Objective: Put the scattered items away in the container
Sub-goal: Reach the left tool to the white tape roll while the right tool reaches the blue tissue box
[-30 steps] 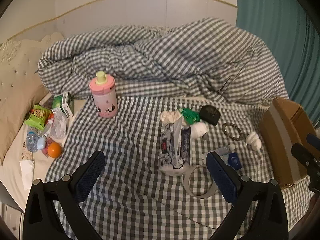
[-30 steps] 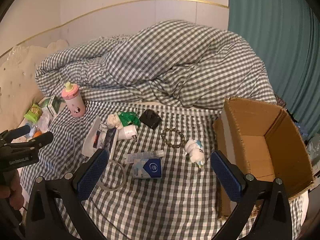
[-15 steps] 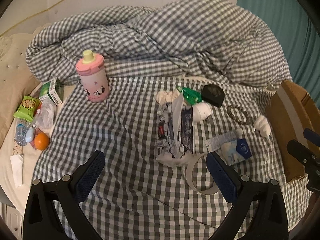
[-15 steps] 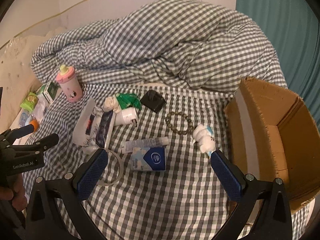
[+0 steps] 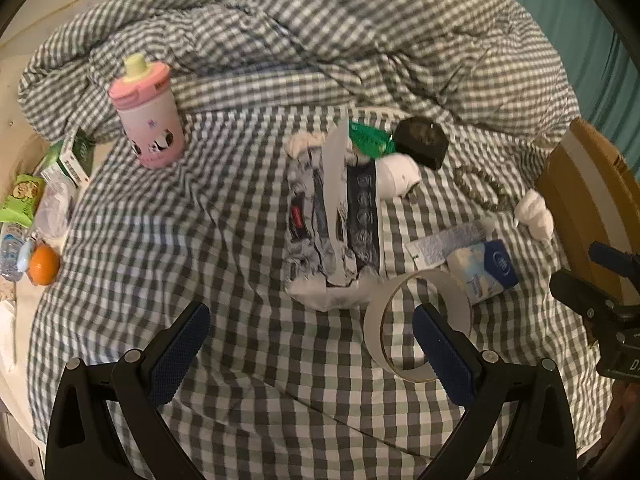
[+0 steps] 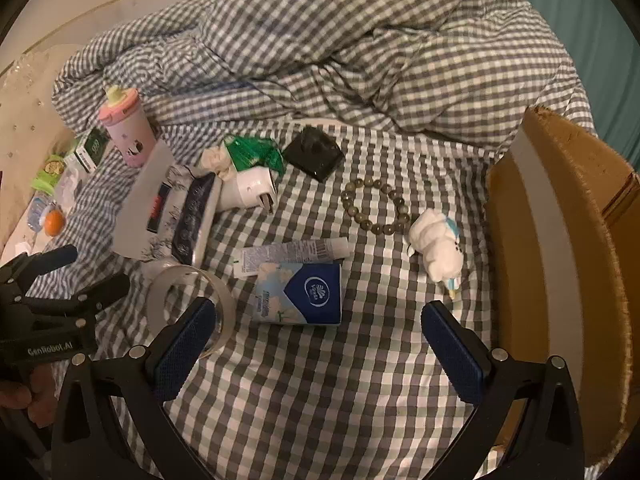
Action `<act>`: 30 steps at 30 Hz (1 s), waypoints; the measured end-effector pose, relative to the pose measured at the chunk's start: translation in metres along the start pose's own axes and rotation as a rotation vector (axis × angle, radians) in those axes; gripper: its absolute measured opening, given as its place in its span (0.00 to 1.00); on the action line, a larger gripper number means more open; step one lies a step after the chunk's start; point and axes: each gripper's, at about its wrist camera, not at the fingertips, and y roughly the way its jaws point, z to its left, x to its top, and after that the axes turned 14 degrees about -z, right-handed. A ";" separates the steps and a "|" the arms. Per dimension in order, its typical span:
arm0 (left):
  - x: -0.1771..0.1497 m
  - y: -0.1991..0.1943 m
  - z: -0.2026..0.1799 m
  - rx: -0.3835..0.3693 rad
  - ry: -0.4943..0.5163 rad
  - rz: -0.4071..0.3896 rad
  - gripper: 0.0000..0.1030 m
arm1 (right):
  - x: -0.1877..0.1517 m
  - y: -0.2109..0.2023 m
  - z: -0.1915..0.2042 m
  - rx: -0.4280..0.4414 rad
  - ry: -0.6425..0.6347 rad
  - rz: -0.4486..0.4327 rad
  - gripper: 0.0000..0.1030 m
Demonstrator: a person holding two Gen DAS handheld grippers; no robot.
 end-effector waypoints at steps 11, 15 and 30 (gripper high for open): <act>-0.020 0.027 -0.009 -0.023 0.000 0.050 1.00 | -0.010 0.036 -0.004 -0.002 0.006 0.061 1.00; -0.026 0.035 -0.010 -0.025 0.001 0.061 0.89 | -0.012 0.046 -0.004 0.002 0.005 0.076 1.00; -0.030 0.050 -0.006 -0.022 -0.025 0.087 0.18 | -0.022 0.079 0.002 0.039 0.009 0.128 1.00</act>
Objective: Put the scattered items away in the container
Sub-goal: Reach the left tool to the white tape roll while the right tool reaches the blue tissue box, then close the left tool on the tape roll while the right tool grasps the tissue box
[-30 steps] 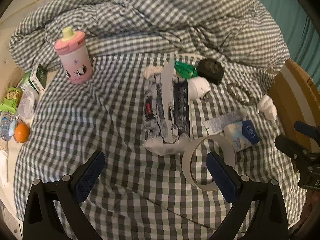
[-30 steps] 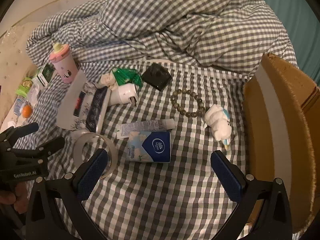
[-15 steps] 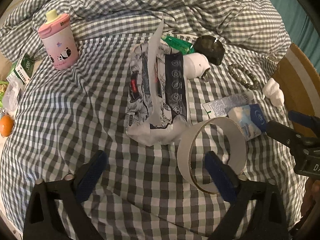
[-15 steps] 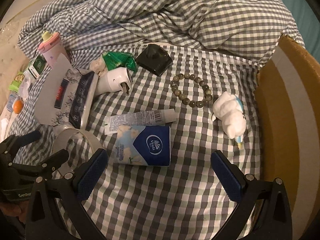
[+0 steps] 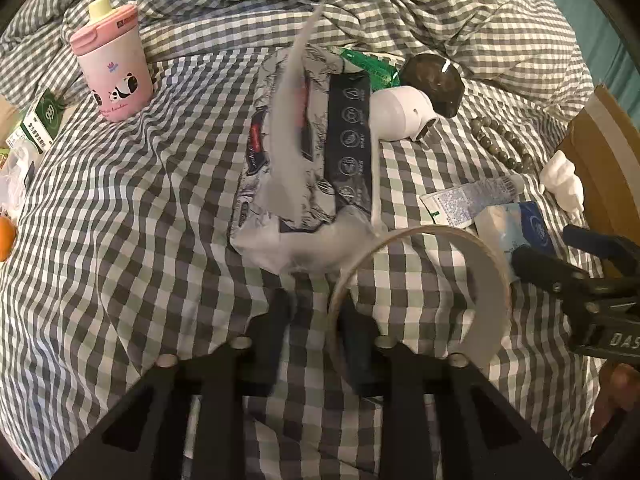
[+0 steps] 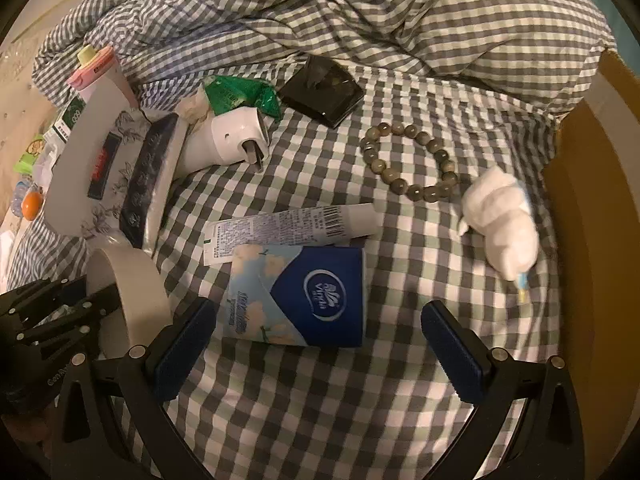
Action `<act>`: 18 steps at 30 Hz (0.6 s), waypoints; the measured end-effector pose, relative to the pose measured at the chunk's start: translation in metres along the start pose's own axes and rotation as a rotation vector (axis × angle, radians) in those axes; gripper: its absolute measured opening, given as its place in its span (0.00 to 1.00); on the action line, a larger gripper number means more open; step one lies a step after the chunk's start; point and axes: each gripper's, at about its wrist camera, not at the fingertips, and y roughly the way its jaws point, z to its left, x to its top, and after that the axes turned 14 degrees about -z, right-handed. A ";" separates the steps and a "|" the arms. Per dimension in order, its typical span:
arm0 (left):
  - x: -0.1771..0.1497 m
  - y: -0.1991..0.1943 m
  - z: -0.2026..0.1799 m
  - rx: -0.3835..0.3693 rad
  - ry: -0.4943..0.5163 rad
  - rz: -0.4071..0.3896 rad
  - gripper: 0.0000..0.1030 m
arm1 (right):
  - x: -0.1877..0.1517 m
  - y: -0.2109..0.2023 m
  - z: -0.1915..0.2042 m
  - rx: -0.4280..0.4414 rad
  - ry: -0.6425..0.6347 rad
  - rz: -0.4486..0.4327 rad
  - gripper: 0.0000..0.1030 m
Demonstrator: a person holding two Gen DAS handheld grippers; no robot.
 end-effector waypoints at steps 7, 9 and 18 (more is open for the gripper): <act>0.002 -0.004 0.002 -0.017 -0.005 -0.016 0.12 | 0.000 0.009 0.008 0.014 -0.016 0.011 0.99; 0.003 -0.006 0.001 -0.023 -0.005 -0.022 0.12 | -0.001 0.010 0.008 0.016 -0.014 0.011 0.97; 0.004 -0.008 -0.001 -0.023 0.011 -0.033 0.12 | -0.004 0.012 0.012 0.032 -0.028 0.026 0.71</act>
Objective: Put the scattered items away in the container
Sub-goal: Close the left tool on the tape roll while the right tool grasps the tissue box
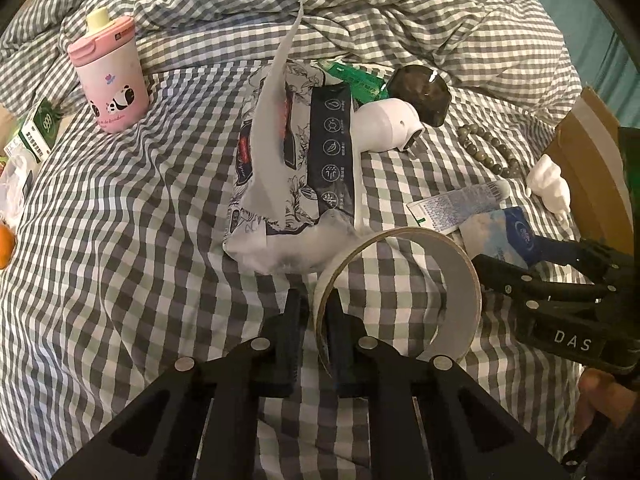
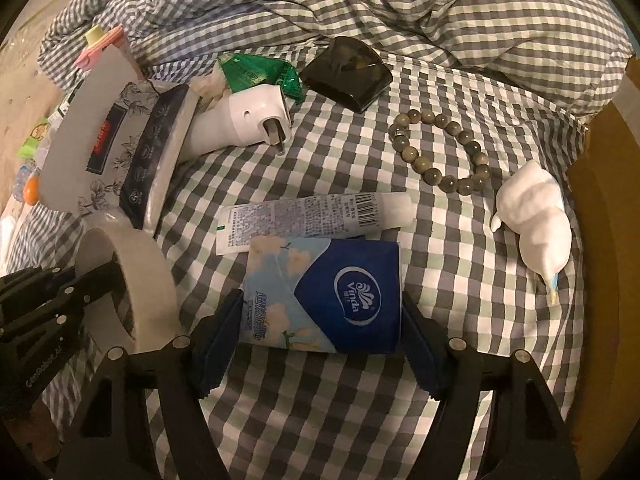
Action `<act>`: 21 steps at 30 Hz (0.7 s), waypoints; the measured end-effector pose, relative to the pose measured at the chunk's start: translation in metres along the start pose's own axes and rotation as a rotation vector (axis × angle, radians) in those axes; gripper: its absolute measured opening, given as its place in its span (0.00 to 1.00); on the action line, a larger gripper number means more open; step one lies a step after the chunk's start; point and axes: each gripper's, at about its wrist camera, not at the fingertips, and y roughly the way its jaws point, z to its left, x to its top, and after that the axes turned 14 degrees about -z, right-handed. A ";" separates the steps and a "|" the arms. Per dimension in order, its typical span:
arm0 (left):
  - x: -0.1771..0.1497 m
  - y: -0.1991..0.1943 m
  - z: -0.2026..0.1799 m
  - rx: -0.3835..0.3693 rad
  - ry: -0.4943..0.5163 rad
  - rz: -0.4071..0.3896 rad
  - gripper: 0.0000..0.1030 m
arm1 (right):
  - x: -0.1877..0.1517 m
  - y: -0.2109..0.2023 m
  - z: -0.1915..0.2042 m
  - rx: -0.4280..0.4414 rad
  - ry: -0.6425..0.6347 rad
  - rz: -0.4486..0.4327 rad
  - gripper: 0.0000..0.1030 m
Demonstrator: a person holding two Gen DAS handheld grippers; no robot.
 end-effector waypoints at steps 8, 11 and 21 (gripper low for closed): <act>0.004 -0.008 0.001 0.003 0.001 -0.021 0.09 | 0.001 -0.013 -0.001 0.009 0.005 -0.038 0.71; 0.005 -0.012 0.000 0.002 0.001 -0.028 0.08 | 0.004 -0.020 -0.001 0.010 0.007 -0.055 0.71; 0.007 -0.026 -0.002 -0.008 -0.009 -0.053 0.05 | 0.006 -0.049 -0.005 0.014 0.017 -0.100 0.71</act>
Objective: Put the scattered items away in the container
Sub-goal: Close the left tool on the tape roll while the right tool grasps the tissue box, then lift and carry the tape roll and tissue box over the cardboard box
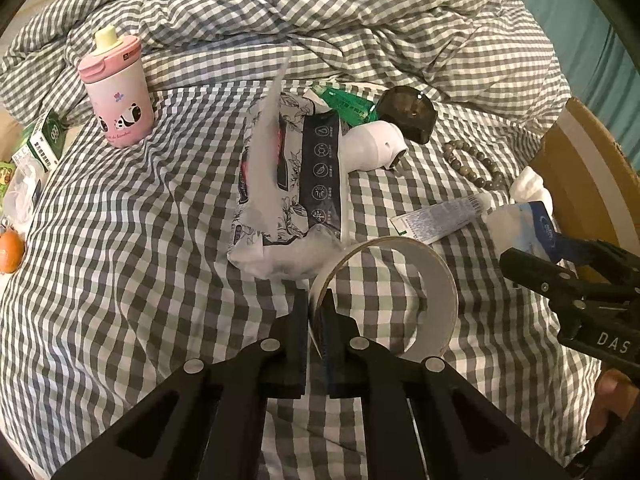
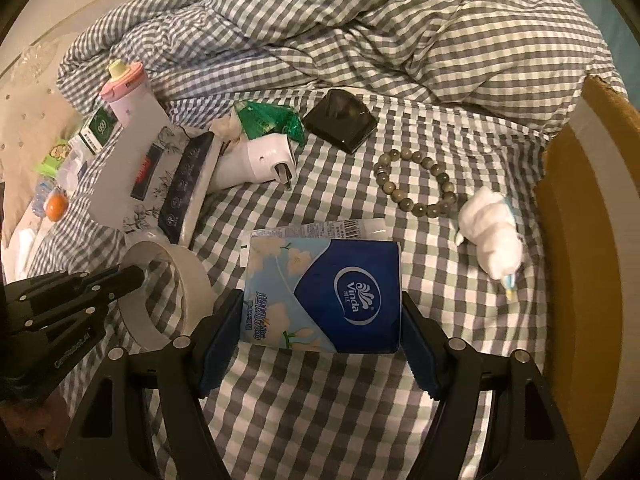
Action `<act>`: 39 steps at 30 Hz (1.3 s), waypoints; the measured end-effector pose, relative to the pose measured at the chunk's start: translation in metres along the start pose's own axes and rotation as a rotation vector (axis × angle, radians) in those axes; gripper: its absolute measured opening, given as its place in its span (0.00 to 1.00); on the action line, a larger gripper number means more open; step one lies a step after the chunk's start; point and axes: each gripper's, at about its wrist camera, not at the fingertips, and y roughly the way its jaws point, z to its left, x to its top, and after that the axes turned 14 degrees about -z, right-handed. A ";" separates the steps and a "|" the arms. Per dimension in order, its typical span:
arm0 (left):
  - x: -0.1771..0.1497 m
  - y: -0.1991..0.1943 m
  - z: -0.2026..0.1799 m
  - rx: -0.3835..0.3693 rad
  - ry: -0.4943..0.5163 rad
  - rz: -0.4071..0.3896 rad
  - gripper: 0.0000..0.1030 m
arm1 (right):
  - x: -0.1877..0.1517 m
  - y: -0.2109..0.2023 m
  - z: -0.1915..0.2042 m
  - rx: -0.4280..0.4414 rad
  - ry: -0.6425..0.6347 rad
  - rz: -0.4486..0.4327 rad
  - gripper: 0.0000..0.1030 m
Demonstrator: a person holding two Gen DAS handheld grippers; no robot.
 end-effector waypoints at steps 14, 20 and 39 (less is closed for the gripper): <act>0.017 -0.043 -0.010 0.004 0.020 -0.090 0.04 | 0.010 -0.046 -0.001 0.003 0.009 -0.082 0.71; 0.026 -0.072 -0.016 0.019 0.028 -0.152 0.04 | 0.014 -0.075 -0.001 -0.003 0.012 -0.128 0.71; 0.044 -0.180 -0.041 0.000 0.056 -0.345 0.04 | 0.020 -0.180 0.005 -0.037 0.019 -0.286 0.71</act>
